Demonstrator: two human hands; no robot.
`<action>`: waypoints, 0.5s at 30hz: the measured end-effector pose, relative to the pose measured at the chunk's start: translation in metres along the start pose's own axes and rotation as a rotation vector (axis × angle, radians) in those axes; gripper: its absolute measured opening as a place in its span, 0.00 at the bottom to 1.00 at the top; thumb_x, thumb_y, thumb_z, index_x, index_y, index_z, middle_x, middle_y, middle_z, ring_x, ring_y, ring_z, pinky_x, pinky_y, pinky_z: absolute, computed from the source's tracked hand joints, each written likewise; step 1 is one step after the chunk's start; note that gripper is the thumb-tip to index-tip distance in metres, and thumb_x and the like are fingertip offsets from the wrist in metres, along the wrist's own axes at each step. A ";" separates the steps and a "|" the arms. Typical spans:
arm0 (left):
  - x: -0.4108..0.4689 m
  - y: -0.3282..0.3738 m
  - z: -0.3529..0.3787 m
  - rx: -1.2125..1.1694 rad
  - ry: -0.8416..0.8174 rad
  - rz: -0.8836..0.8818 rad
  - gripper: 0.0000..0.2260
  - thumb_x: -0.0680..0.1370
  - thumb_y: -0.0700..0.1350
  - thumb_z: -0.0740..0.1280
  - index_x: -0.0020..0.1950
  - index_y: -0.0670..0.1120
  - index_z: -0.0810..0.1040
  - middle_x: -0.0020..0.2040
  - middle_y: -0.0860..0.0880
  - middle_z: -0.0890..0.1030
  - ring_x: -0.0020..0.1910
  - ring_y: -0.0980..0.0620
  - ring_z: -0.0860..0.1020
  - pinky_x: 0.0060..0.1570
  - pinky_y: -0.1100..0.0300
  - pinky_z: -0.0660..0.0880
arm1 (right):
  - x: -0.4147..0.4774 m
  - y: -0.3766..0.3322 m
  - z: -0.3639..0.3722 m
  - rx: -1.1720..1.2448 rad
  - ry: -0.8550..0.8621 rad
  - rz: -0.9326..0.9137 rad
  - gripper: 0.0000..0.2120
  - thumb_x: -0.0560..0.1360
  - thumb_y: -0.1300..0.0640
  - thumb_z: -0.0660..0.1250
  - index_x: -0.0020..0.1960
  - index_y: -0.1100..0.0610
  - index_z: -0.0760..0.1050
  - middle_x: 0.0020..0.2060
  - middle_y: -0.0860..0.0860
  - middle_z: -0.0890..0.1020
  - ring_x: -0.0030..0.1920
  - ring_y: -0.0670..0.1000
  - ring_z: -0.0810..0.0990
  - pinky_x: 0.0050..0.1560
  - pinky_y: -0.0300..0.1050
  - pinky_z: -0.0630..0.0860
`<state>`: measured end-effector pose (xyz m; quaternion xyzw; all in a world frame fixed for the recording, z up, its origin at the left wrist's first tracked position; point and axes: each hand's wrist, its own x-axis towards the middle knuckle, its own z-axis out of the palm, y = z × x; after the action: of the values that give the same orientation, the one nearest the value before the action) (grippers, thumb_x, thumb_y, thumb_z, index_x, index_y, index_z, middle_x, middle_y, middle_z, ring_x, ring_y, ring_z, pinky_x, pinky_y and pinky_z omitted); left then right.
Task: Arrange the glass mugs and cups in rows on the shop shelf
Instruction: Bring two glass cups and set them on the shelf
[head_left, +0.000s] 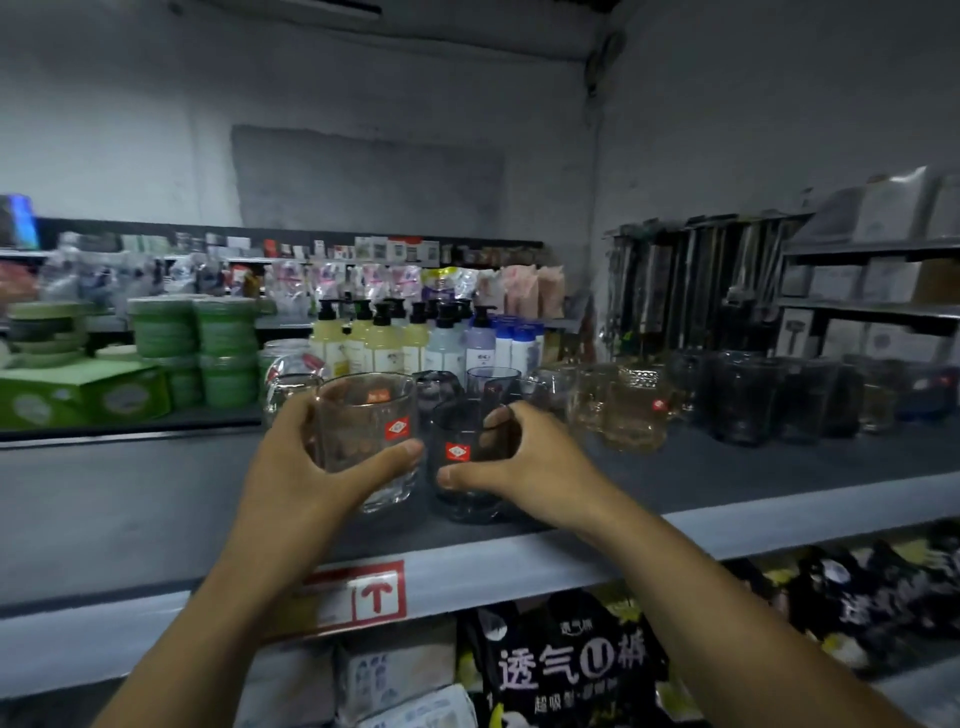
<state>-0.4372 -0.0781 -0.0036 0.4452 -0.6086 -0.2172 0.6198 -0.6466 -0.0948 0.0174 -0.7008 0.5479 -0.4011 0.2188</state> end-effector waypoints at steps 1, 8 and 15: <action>0.000 0.000 0.002 0.009 0.012 -0.001 0.34 0.61 0.54 0.82 0.66 0.56 0.75 0.52 0.53 0.85 0.47 0.62 0.84 0.42 0.70 0.78 | 0.003 0.003 0.001 0.000 -0.013 -0.015 0.28 0.61 0.39 0.82 0.53 0.48 0.73 0.48 0.44 0.80 0.48 0.44 0.80 0.47 0.43 0.80; 0.003 -0.003 0.009 0.078 0.092 0.002 0.34 0.62 0.53 0.82 0.66 0.55 0.75 0.54 0.56 0.85 0.47 0.62 0.84 0.45 0.68 0.78 | 0.001 0.005 -0.021 -0.173 -0.112 -0.190 0.44 0.65 0.35 0.78 0.73 0.43 0.60 0.60 0.39 0.68 0.58 0.43 0.74 0.60 0.41 0.74; 0.002 -0.002 0.005 0.071 0.158 0.021 0.35 0.61 0.56 0.81 0.65 0.55 0.75 0.53 0.57 0.85 0.47 0.62 0.84 0.46 0.64 0.79 | 0.002 0.003 -0.026 -0.371 -0.083 -0.558 0.16 0.75 0.49 0.74 0.62 0.49 0.77 0.48 0.39 0.73 0.43 0.35 0.71 0.44 0.31 0.65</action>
<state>-0.4413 -0.0821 -0.0052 0.4760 -0.5699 -0.1532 0.6520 -0.6691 -0.0942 0.0307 -0.8674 0.3891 -0.3100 -0.0086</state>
